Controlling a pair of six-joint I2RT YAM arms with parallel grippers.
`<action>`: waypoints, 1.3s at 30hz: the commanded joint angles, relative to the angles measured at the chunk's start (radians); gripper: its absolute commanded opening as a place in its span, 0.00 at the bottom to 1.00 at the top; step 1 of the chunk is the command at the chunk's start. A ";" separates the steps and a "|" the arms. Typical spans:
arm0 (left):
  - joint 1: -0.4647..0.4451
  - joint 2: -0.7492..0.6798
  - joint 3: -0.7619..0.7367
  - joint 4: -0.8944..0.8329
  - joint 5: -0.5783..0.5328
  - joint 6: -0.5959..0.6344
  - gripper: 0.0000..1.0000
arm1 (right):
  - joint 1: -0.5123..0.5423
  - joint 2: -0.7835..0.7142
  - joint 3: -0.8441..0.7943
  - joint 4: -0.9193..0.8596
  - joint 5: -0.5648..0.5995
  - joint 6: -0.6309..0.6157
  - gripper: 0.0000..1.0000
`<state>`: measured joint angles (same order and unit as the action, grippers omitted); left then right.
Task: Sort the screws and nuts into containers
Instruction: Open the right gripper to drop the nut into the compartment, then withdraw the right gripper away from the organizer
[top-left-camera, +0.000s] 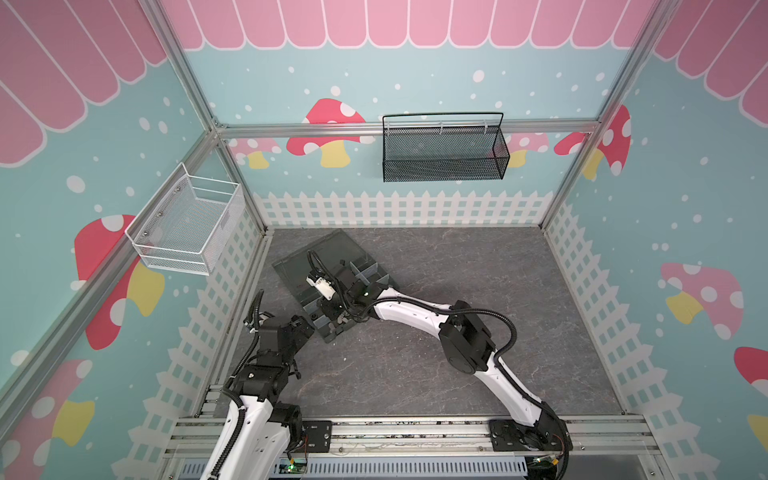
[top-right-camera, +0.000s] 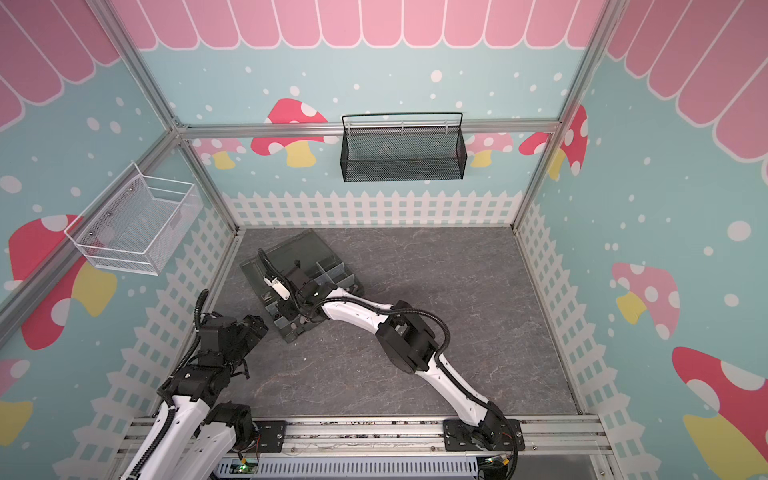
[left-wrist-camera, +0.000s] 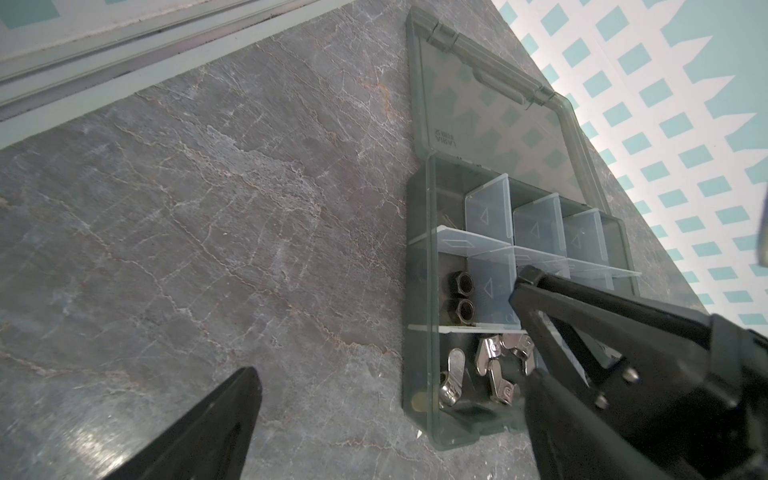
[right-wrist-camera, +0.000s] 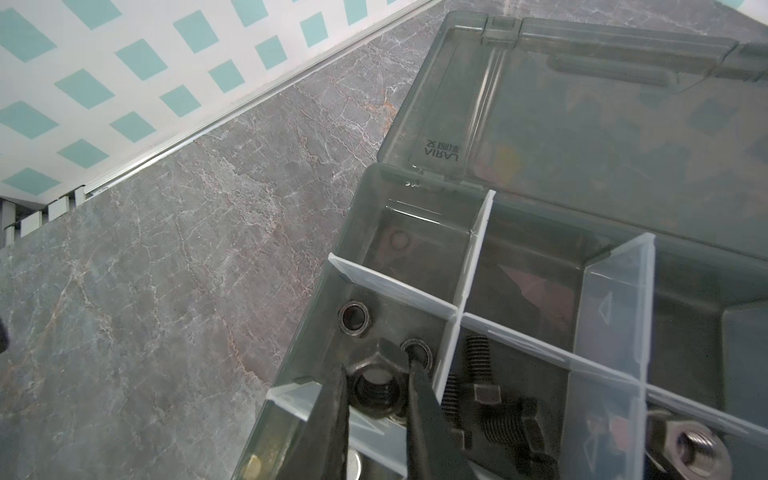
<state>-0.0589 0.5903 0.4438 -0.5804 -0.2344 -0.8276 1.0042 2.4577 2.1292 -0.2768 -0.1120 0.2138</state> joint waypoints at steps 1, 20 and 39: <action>0.005 0.001 0.001 0.011 0.004 -0.019 1.00 | 0.009 0.043 0.052 -0.006 -0.016 -0.028 0.13; 0.005 0.000 0.009 0.010 0.003 -0.018 1.00 | 0.009 0.046 0.110 -0.044 0.043 -0.042 0.43; 0.006 -0.014 0.025 -0.013 -0.014 -0.001 1.00 | 0.004 -0.262 -0.289 0.133 0.256 0.011 0.58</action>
<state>-0.0589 0.5854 0.4438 -0.5797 -0.2321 -0.8295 1.0042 2.2581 1.8919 -0.1978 0.0715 0.2176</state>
